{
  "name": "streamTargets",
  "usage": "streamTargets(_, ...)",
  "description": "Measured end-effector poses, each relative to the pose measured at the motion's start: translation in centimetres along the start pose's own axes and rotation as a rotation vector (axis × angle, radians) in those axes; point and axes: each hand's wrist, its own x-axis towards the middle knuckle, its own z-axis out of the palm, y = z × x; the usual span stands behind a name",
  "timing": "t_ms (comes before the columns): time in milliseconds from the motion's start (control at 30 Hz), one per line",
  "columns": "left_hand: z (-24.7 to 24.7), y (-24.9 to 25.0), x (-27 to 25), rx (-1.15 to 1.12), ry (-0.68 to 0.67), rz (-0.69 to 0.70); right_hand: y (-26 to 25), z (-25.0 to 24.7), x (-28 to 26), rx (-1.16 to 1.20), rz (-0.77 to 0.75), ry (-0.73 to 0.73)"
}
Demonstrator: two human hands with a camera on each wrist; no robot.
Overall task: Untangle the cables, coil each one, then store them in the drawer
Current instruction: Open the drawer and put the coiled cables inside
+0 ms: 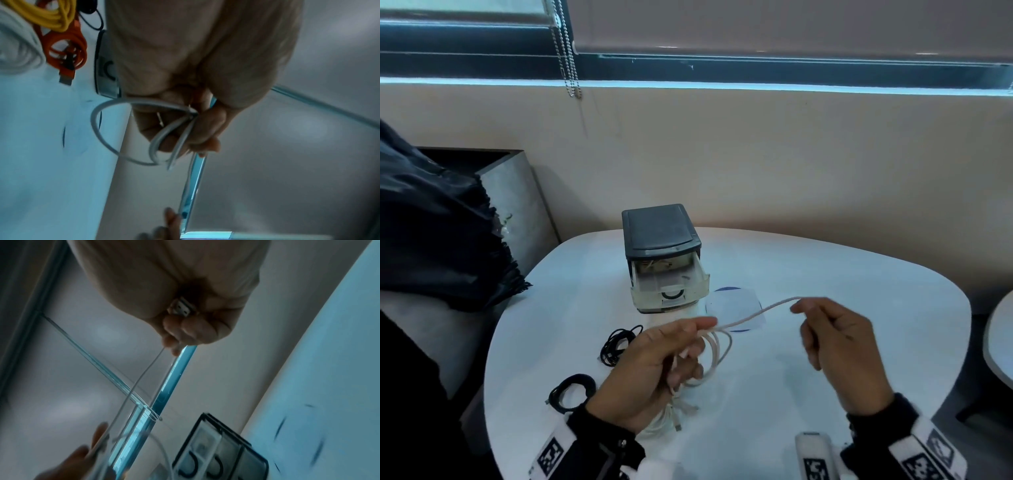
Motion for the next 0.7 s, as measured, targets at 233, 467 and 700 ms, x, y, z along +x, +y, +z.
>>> streamTargets(233, 0.3, -1.2, -0.6, 0.36, -0.15, 0.005, -4.4, -0.7, 3.3, -0.075, -0.155, 0.107)
streamTargets(467, 0.7, 0.8, -0.5, 0.159, -0.044, 0.024, -2.1, 1.0, 2.0, -0.226, -0.023, -0.343)
streamTargets(700, 0.4, 0.2, -0.6, 0.274, -0.044, 0.083, -4.4, 1.4, -0.6, 0.229, 0.052, -0.85)
